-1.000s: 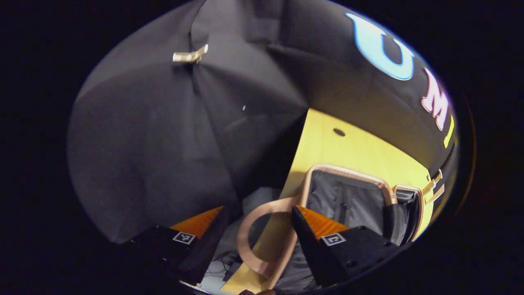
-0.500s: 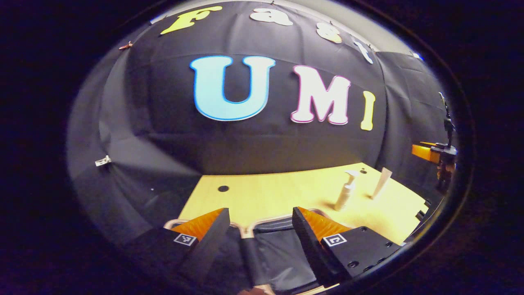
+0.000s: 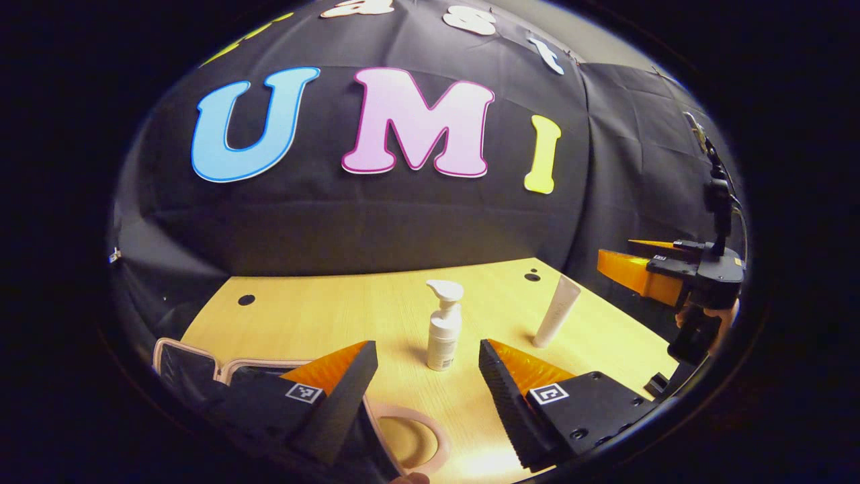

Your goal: First open the suitcase, pack the skin care products into it, and then close the suitcase.

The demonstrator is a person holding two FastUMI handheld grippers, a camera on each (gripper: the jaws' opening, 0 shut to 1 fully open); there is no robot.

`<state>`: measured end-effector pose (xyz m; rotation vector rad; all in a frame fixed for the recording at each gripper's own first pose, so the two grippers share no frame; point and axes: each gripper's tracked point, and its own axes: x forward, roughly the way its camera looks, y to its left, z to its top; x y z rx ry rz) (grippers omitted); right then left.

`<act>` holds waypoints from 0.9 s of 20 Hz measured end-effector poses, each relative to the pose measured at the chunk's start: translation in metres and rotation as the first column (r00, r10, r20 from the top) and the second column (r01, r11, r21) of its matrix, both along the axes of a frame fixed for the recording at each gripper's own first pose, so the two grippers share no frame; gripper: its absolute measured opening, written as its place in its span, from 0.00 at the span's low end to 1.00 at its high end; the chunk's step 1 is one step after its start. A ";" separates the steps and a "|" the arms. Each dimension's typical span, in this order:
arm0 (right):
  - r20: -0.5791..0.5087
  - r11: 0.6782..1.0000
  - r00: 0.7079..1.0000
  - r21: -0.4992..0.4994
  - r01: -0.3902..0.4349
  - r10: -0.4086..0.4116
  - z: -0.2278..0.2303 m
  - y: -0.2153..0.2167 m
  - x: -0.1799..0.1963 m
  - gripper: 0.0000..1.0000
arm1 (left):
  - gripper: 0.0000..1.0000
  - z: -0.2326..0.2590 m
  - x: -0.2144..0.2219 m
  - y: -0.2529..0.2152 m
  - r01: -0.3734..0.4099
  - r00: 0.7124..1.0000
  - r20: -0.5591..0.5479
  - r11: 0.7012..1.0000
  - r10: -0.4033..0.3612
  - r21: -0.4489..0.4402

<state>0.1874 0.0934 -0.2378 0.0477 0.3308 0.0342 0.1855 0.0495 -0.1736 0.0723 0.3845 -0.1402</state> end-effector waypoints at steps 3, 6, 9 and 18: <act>-0.053 1.000 0.998 0.007 -0.019 0.020 -0.042 -0.002 0.021 0.97 | 0.96 -0.029 0.033 -0.018 -0.021 0.998 -0.054 1.000 0.022 0.023; -0.111 0.999 0.993 0.009 -0.050 0.050 -0.083 0.000 0.038 0.97 | 0.96 -0.062 0.069 -0.021 -0.051 0.993 -0.102 0.998 0.055 0.048; -0.167 0.997 0.983 0.030 -0.066 0.071 -0.116 0.004 0.051 0.98 | 0.96 -0.093 0.096 -0.017 -0.045 0.986 -0.155 0.995 0.058 0.089; -0.240 0.995 0.966 0.052 -0.085 0.095 -0.171 0.021 0.072 0.97 | 0.88 -0.155 0.151 -0.030 -0.028 0.965 -0.255 0.995 0.053 0.100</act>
